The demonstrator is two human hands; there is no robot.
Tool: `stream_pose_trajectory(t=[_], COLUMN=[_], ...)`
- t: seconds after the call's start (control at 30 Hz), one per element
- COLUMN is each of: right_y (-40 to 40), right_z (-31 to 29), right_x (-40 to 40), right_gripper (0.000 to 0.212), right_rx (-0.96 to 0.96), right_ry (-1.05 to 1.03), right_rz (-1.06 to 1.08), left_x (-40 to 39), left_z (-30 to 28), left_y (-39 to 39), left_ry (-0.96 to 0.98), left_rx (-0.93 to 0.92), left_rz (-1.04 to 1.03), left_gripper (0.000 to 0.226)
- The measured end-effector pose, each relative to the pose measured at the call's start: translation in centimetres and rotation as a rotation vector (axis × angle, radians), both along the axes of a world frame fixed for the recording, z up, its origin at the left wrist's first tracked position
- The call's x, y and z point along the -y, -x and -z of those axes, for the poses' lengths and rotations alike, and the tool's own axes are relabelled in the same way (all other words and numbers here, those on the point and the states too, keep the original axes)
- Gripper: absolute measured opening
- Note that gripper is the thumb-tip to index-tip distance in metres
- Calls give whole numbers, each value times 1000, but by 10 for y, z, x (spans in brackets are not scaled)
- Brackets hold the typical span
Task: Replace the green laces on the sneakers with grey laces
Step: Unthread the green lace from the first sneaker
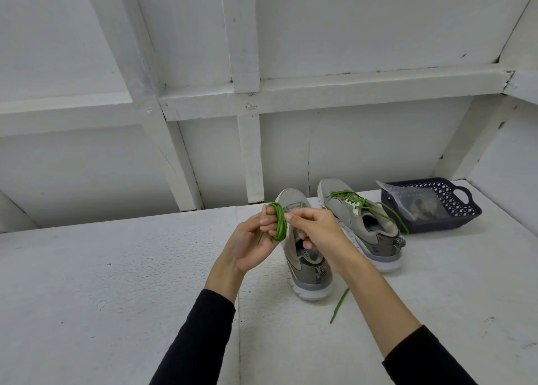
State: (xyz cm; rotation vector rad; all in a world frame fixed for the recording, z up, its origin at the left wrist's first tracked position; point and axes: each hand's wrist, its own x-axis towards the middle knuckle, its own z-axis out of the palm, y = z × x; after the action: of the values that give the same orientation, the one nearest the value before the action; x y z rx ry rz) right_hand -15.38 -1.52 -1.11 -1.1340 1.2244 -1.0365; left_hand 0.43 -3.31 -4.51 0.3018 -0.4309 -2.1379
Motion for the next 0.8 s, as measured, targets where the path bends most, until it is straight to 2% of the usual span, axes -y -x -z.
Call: stream_pose_trajectory(t=[0.1, 0.17, 0.2, 0.3, 0.37, 0.47, 0.57, 0.7, 0.8], right_y=[1, 0, 0, 1, 2, 3, 4, 9, 9], right_z=[0, 0, 0, 4, 7, 12, 17, 21, 24], right_x=[0, 0, -1, 0, 1, 3, 5, 9, 8], right_gripper=[10, 12, 15, 28, 29, 25, 18, 13, 12], right_rx=[-38, -104, -120, -33, 30, 9, 2, 38, -2], right_ry=[-13, -25, -37, -85, -116, -132, -141, -129, -118], right_rz=[-35, -67, -91, -137, -132, -133, -113, 40, 29], left_x=[1, 1, 2, 5, 7, 6, 4, 10, 8], left_z=[2, 2, 3, 3, 1, -4, -6, -5, -9], left_y=[1, 2, 2, -1, -2, -3, 1, 4, 2], left_ry=[-29, -9, -2, -5, -28, -69, -93, -154, -219], left_rx=[13, 69, 101, 162, 205, 288, 303, 234, 83], left_rz=[17, 9, 0, 18, 28, 18, -12, -181, -272], left_gripper=[17, 12, 19, 31, 30, 15, 18, 23, 34])
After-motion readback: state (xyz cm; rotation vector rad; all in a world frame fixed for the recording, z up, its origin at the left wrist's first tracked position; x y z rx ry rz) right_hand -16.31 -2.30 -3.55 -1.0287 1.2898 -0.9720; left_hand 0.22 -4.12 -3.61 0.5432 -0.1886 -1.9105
